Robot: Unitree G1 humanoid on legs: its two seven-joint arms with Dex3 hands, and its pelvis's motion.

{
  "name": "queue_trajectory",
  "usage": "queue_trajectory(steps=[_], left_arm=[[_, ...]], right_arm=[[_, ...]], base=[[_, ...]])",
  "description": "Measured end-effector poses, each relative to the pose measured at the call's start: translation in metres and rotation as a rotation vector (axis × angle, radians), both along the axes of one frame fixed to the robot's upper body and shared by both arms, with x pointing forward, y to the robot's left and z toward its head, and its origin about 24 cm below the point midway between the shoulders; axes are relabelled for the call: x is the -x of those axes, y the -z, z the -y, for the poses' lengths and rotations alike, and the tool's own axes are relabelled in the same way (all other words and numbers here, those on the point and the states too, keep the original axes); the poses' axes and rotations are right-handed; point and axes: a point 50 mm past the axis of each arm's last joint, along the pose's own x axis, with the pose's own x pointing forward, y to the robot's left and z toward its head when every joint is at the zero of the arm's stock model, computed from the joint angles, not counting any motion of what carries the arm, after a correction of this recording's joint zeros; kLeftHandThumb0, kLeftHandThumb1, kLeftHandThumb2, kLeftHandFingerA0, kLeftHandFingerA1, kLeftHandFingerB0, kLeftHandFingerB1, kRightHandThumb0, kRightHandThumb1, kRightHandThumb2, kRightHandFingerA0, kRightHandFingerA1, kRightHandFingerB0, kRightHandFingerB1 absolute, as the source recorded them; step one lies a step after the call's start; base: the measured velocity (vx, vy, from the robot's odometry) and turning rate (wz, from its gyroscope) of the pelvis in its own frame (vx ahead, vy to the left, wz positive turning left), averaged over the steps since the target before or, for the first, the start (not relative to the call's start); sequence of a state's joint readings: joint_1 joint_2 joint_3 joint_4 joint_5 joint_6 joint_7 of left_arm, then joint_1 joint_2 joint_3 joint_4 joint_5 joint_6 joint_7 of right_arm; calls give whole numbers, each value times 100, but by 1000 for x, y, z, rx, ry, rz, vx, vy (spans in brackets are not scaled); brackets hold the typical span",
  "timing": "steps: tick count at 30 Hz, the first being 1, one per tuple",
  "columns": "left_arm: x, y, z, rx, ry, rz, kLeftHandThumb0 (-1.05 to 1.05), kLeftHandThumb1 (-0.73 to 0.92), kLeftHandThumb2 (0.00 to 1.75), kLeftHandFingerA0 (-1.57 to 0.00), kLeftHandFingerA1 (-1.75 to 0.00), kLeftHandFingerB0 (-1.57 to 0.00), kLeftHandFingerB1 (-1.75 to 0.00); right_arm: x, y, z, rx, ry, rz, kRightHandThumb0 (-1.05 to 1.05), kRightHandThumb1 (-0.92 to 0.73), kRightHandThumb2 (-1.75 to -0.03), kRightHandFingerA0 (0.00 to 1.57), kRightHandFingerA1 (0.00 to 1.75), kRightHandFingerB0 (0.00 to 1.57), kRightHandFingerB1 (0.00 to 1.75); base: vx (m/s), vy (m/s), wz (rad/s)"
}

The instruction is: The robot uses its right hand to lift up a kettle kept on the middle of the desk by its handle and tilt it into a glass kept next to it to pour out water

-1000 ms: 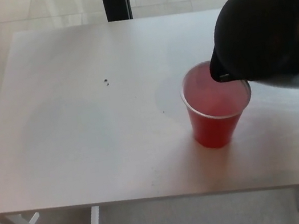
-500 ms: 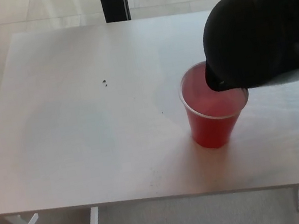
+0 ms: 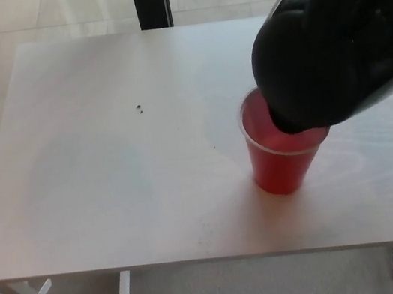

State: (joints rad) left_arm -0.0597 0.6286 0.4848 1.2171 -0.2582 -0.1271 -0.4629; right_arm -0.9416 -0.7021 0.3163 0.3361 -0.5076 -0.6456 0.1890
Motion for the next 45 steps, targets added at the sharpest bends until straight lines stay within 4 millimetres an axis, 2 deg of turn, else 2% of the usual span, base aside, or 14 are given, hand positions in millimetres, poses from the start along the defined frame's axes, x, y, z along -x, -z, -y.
queue_trajectory(steps=[1, 8, 9, 10, 13, 14, 15, 16, 18, 20, 32, 39, 42, 45], left_arm=[[0, 0, 0, 0, 0, 1, -95, 81, 97, -44, -58, -32, -55], [-1, -1, 0, -1, 1, 3, -89, 92, 80, -47, -55, -35, -51], [-1, -1, 0, -1, 1, 4, -85, 80, 119, -43, -61, -32, -58], [-1, -1, 0, -1, 0, 4, -88, 92, 79, -45, -55, -34, -52], [-1, -1, -1, -2, 0, 5, -89, 83, 121, -45, -62, -31, -58], [-1, -1, -1, -3, 0, 4, -91, 92, 81, -45, -55, -34, -53], [-1, -1, -1, -3, 0, 4, -87, 81, 120, -44, -63, -31, -59], [-1, -1, -1, -3, 0, 4, -89, 92, 81, -48, -55, -34, -51], [-1, -1, -1, -4, 1, 4, -84, 80, 120, -43, -62, -30, -58], [0, -1, -1, -5, 1, 3, -90, 92, 81, -44, -56, -32, -52], [9, 0, -3, -4, -16, -9, -89, 92, 83, -46, -56, -32, -53], [10, 1, -3, -3, -20, -11, -93, 86, 124, -46, -62, -29, -57], [12, 1, -3, -3, -22, -15, -90, 92, 82, -47, -57, -33, -54], [12, 1, -3, -3, -22, -15, -88, 81, 123, -45, -62, -26, -56]], right_arm=[[0, -1, -2, 11, -3, 10, -24, -57, -86, 107, 162, 86, 110], [4, -3, -18, 124, -35, 66, -29, -51, -82, 125, 172, 81, 138], [5, -2, -20, 137, -39, 71, -27, -49, -81, 105, 175, 77, 166], [6, -2, -22, 149, -43, 77, -29, -50, -79, 104, 175, 78, 162], [6, -1, -24, 167, -47, 84, -25, -50, -86, 103, 175, 81, 149], [6, -1, -24, 173, -46, 87, -26, -59, -82, 101, 175, 84, 132], [6, -1, -24, 177, -43, 88, -21, -53, -92, 100, 175, 79, 150], [6, -1, -24, 179, -41, 88, -16, -48, -95, 99, 175, 76, 162], [6, -1, -23, 179, -34, 89, -11, -44, -90, 95, 175, 73, 171], [4, -1, -21, 173, -26, 92, -11, -43, -91, 93, 175, 71, 172], [-5, -1, 13, 69, 145, 31, -22, -69, -77, 80, 175, 57, 174], [-11, 4, 42, -44, 290, -49, -19, -51, -99, 113, 137, 92, 124], [-11, 8, 56, -106, 355, -76, -17, -64, -70, 89, 123, 74, 75], [-10, 12, 66, -139, 401, -95, -14, -62, -78, 82, 175, 67, 149]], base=[[0, 0, 0], [0, 0, 0], [0, 0, 0], [0, 0, 0], [0, 0, 0], [0, 0, 0], [0, 0, 0], [0, 0, 0], [0, 0, 0], [0, 0, 0], [0, 0, 0], [0, 0, 0], [0, 0, 0], [0, 0, 0]])
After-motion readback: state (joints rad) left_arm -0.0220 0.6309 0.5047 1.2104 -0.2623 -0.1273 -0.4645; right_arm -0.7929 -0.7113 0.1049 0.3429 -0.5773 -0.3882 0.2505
